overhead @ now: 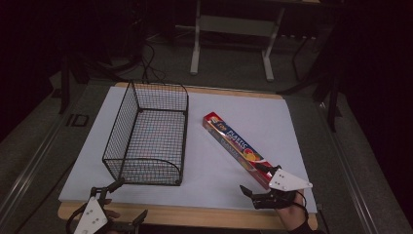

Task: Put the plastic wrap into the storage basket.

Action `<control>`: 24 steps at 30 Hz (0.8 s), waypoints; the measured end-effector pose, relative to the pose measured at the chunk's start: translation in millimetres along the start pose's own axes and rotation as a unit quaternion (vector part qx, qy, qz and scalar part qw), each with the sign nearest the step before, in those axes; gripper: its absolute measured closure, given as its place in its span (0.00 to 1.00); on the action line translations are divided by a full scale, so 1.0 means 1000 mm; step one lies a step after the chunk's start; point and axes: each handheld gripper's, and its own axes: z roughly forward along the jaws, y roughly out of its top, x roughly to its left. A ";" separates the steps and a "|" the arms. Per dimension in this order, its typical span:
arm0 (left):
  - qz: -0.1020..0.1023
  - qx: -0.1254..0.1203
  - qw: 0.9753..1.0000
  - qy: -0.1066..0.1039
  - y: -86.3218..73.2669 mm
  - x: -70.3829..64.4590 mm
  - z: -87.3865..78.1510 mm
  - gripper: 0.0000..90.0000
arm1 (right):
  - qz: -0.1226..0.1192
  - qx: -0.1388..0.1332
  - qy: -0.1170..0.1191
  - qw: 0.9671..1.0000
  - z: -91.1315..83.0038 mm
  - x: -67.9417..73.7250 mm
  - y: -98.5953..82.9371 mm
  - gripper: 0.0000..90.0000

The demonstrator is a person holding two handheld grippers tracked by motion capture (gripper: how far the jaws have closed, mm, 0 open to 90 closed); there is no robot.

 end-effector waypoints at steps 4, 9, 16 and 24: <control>0.007 -0.004 1.000 -0.007 0.002 -0.002 0.001 0.00 | -0.010 0.002 0.008 1.000 -0.001 0.002 0.001 0.17; 0.006 -0.007 1.000 -0.009 0.002 -0.002 0.000 0.00 | 0.003 0.007 0.019 1.000 -0.003 0.001 0.002 0.17; 0.011 -0.006 1.000 -0.013 0.003 -0.004 0.000 0.00 | 0.013 0.026 0.019 0.999 -0.003 0.004 0.009 0.15; 0.016 -0.008 1.000 -0.016 0.003 -0.005 -0.001 0.00 | -0.028 0.036 -0.014 0.999 0.000 0.002 0.023 0.13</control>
